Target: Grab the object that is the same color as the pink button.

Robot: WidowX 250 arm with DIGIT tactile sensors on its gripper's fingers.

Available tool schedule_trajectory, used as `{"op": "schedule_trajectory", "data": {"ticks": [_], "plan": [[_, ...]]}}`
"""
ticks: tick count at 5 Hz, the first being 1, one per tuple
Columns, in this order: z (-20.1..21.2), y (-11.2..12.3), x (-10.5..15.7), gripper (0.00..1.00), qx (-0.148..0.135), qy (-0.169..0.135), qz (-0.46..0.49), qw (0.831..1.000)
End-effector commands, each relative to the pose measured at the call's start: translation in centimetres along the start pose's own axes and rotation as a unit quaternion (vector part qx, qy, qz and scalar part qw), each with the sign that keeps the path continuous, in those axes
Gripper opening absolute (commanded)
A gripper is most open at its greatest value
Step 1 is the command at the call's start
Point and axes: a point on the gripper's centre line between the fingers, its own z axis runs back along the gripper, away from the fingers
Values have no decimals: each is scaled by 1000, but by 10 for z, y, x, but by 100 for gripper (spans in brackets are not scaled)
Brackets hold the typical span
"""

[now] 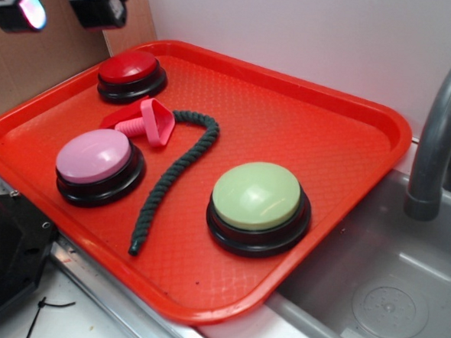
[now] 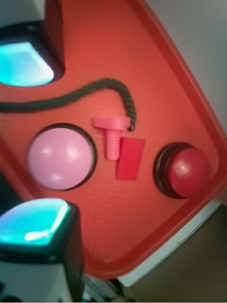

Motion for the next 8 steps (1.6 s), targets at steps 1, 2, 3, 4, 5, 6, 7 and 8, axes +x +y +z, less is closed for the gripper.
{"op": "schedule_trajectory", "data": {"ticks": [1, 2, 3, 4, 5, 6, 7, 8], "plan": [[-44, -5, 29, 100, 23, -17, 45, 999], [-64, -11, 35, 100, 36, -14, 47, 998], [-86, -19, 35, 100, 52, -14, 38, 998], [-102, -25, 35, 100, 59, -6, 36, 998], [-116, -31, 29, 100, 73, -3, 24, 997], [-120, -32, 26, 100, 78, 0, 22, 997], [-123, -33, 25, 57, 86, -5, 24, 996], [-123, -32, 26, 0, 85, -6, 27, 996]]}}
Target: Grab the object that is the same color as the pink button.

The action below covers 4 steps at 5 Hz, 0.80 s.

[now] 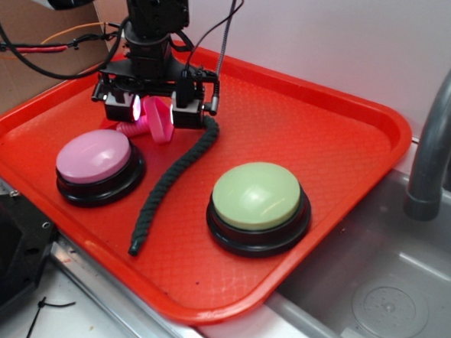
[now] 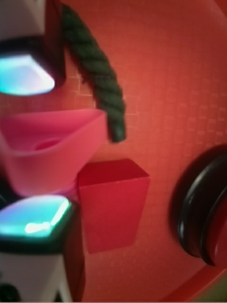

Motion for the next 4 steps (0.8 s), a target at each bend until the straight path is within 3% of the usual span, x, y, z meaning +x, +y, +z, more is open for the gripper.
{"op": "schedule_trajectory", "data": {"ticks": [1, 3, 4], "plan": [[6, -1, 8, 0, -13, -13, 8, 1000], [20, 0, 8, 0, -18, -17, -15, 1000], [44, 3, 10, 0, -48, 16, -71, 996]]}}
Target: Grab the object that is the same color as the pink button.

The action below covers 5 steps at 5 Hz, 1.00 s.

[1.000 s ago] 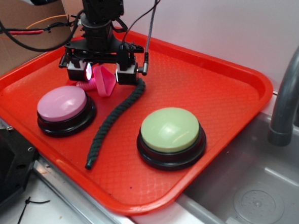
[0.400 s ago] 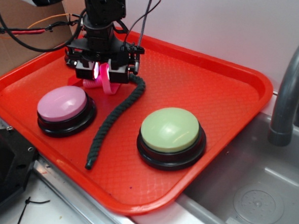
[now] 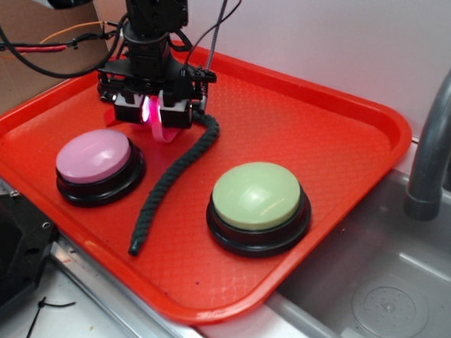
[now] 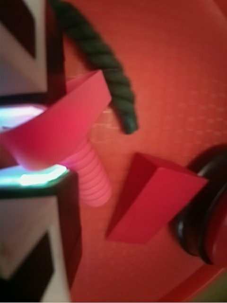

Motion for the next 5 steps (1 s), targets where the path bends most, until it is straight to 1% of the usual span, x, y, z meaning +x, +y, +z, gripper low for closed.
{"op": "schedule_trajectory", "data": {"ticks": [1, 2, 3, 4, 5], "plan": [[65, 6, 14, 0, -86, 20, -113, 990], [96, 8, 14, 0, -135, 40, -206, 968], [122, 14, 13, 0, -171, 42, -273, 946], [138, 19, 7, 0, -175, 25, -297, 938], [144, 17, 0, 0, -159, -5, -293, 943]]}}
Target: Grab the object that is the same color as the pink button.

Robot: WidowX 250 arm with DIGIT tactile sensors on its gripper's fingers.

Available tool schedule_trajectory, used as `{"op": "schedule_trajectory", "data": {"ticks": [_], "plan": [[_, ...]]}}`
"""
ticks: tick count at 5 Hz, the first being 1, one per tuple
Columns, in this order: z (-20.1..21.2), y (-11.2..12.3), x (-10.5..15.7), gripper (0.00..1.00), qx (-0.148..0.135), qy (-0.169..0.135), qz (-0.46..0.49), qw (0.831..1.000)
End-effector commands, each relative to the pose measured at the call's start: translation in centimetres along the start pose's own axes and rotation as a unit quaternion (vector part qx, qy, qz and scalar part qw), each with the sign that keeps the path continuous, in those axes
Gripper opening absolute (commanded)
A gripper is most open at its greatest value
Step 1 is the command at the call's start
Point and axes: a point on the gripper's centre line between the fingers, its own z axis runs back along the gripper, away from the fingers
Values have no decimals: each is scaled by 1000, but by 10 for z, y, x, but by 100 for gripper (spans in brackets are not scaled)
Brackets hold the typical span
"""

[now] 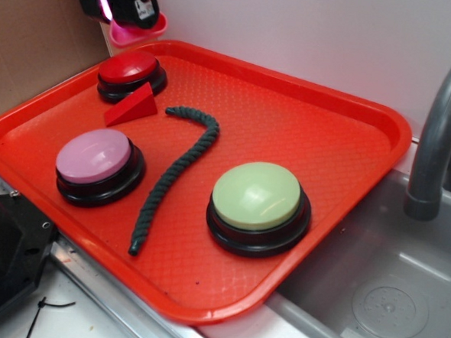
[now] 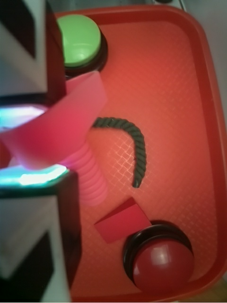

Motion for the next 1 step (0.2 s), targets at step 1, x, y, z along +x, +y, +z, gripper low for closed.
{"op": "schedule_trajectory", "data": {"ticks": [1], "plan": [[19, -1, 2, 0, 25, -60, 14, 998]]}}
